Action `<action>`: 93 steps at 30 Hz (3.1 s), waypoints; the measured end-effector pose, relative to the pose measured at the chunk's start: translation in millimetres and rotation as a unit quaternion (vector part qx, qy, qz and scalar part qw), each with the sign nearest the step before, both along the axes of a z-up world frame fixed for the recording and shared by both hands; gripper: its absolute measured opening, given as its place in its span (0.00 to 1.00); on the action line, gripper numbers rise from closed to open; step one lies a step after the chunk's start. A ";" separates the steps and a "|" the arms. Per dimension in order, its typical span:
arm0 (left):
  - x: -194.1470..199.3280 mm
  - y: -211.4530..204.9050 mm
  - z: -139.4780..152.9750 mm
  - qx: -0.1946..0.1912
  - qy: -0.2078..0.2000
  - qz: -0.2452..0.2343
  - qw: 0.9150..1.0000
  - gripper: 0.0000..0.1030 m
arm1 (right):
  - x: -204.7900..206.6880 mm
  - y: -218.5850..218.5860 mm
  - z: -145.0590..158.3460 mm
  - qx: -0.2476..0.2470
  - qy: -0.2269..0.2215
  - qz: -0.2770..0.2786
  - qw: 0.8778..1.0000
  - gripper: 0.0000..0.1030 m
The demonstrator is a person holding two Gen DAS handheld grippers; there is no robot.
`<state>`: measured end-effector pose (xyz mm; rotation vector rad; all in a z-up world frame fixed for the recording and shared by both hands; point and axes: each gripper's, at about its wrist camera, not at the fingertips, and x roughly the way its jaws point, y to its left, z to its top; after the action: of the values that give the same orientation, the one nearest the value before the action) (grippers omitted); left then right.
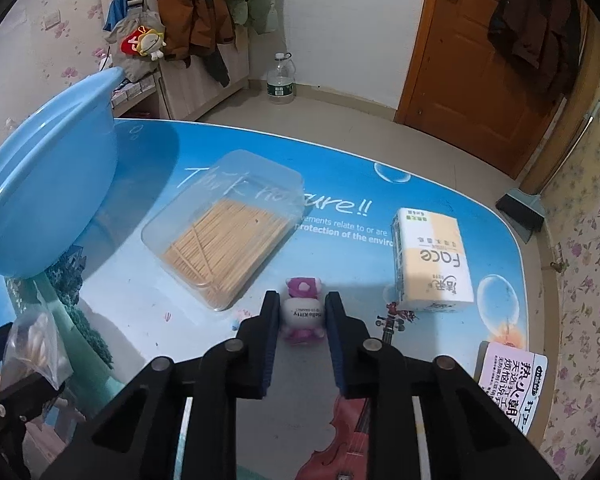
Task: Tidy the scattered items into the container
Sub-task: 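Grasp the pink Hello Kitty figure with the right tool while the left tool holds the swab bag, then carry the swab bag and pink figure over the blue basin with both tools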
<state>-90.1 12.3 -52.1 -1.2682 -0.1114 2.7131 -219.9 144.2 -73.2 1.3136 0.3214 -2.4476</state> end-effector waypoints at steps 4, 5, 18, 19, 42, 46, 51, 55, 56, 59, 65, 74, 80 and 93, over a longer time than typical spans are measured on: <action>2.1 -1.2 3.6 0.000 0.004 0.002 1.000 0.33 | 3.7 0.0 0.3 -0.005 -0.001 -0.005 1.000 0.23; 3.0 -1.3 4.4 -0.001 0.005 0.001 1.000 0.33 | 6.5 0.7 1.4 -0.006 0.001 -0.007 1.000 0.23; 25.0 -2.7 8.0 -0.012 0.009 0.003 1.000 0.33 | 69.3 1.1 17.8 -0.037 0.027 -0.020 0.999 0.23; 27.2 -3.3 7.8 -0.012 0.009 0.004 1.000 0.33 | 78.0 1.2 18.4 -0.041 0.027 -0.021 0.999 0.23; 75.9 -21.2 -0.6 -0.036 0.009 0.019 0.999 0.33 | 180.9 0.5 15.5 -0.051 0.039 -0.073 0.995 0.23; 79.4 -25.7 3.3 -0.036 0.013 0.023 0.999 0.33 | 186.7 3.1 17.2 -0.053 0.043 -0.084 0.994 0.23; 82.8 -29.2 12.9 -0.033 0.025 0.025 0.999 0.33 | 189.5 4.3 24.3 -0.055 0.051 -0.085 0.994 0.23; 86.1 -30.0 20.1 -0.030 0.031 0.020 0.999 0.33 | 191.0 2.3 28.3 -0.055 0.056 -0.082 0.994 0.23; 87.3 -30.0 22.5 -0.030 0.034 0.019 0.999 0.33 | 191.1 1.7 28.9 -0.055 0.057 -0.082 0.993 0.23; 88.9 -30.9 28.7 -0.034 0.041 0.017 0.998 0.33 | 190.0 -1.7 30.7 -0.056 0.059 -0.080 0.993 0.23; 87.4 -42.8 42.5 -0.038 0.055 0.028 0.997 0.33 | 185.3 -15.6 38.6 -0.051 0.070 -0.066 0.994 0.23; 74.1 -77.1 94.8 -0.046 0.114 0.048 0.991 0.34 | 174.7 -42.6 59.5 -0.052 0.096 -0.037 0.993 0.23; 56.4 -113.8 118.7 -0.057 0.142 0.083 0.985 0.35 | 169.9 -54.0 60.8 -0.049 0.097 -0.028 0.994 0.23; 29.4 -166.6 91.9 -0.068 0.105 0.119 0.985 0.35 | 146.5 -94.9 97.7 -0.050 0.135 0.009 0.990 0.23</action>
<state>-60.7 -154.3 39.9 -1.0522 -0.0581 3.0892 -73.4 49.2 24.5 0.9344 0.2725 -2.5915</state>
